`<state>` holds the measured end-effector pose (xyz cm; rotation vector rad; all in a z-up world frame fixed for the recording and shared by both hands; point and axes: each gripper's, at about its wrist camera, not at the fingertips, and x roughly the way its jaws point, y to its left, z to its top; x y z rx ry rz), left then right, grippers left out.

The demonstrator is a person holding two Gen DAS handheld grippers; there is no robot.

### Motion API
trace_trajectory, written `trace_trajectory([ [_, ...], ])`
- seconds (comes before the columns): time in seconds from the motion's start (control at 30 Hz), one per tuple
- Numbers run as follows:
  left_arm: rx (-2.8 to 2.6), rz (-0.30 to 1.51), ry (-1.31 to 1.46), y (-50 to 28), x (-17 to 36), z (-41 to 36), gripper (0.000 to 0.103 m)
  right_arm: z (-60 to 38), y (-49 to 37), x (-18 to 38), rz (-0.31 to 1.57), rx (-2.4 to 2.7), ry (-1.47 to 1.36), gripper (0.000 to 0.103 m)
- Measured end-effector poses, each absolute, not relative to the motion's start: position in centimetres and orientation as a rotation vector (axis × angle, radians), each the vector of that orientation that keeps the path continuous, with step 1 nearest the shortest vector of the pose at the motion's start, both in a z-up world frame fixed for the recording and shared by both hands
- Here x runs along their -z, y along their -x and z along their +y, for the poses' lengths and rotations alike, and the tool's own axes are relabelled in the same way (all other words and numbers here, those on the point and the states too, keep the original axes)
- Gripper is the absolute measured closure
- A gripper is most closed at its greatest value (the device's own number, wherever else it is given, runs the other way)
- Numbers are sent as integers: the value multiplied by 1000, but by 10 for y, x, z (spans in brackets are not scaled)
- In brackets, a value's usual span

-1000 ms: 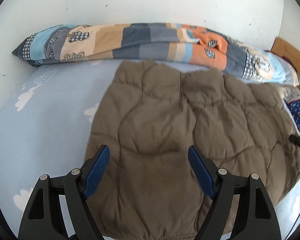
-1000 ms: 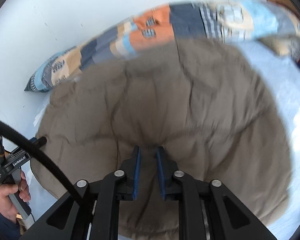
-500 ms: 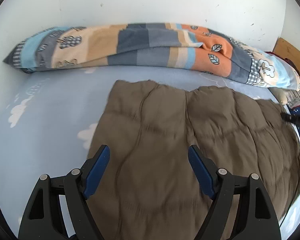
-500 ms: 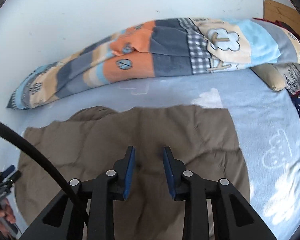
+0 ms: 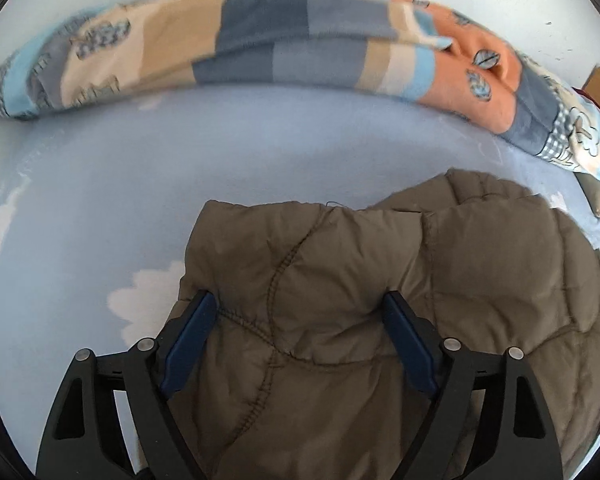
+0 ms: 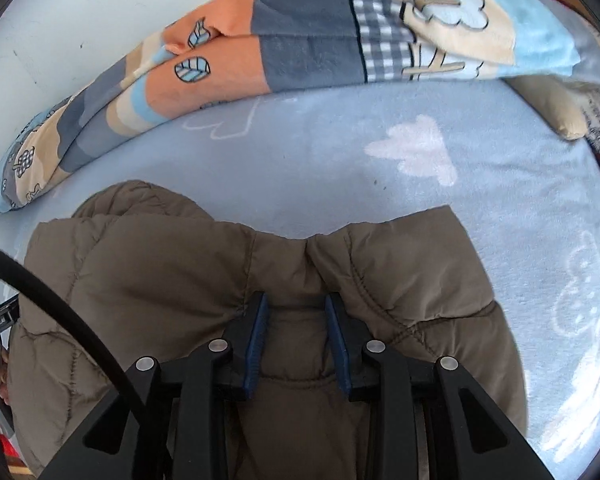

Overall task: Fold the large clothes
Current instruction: 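Fold the hem toward the collar with both tools and open them, then grasp the folded jacket edge with both tools and fold it over again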

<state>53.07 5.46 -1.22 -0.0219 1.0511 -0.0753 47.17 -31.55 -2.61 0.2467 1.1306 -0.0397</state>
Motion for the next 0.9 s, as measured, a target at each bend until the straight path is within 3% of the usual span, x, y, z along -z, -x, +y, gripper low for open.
trace_trajectory([
  [0.23, 211, 920, 86, -444, -43, 52, 19, -295, -402, -40, 968, -70, -280, 72],
  [0.4, 212, 905, 51, -373, -54, 51, 19, -267, -336, -61, 939, -124, -320, 72],
  [0.6, 157, 919, 104, -316, -29, 71, 19, -245, -274, -53, 954, -111, -409, 72],
  [0.9, 111, 990, 77, -332, 20, 78, 14, -226, -271, -11, 1026, -108, -364, 72],
])
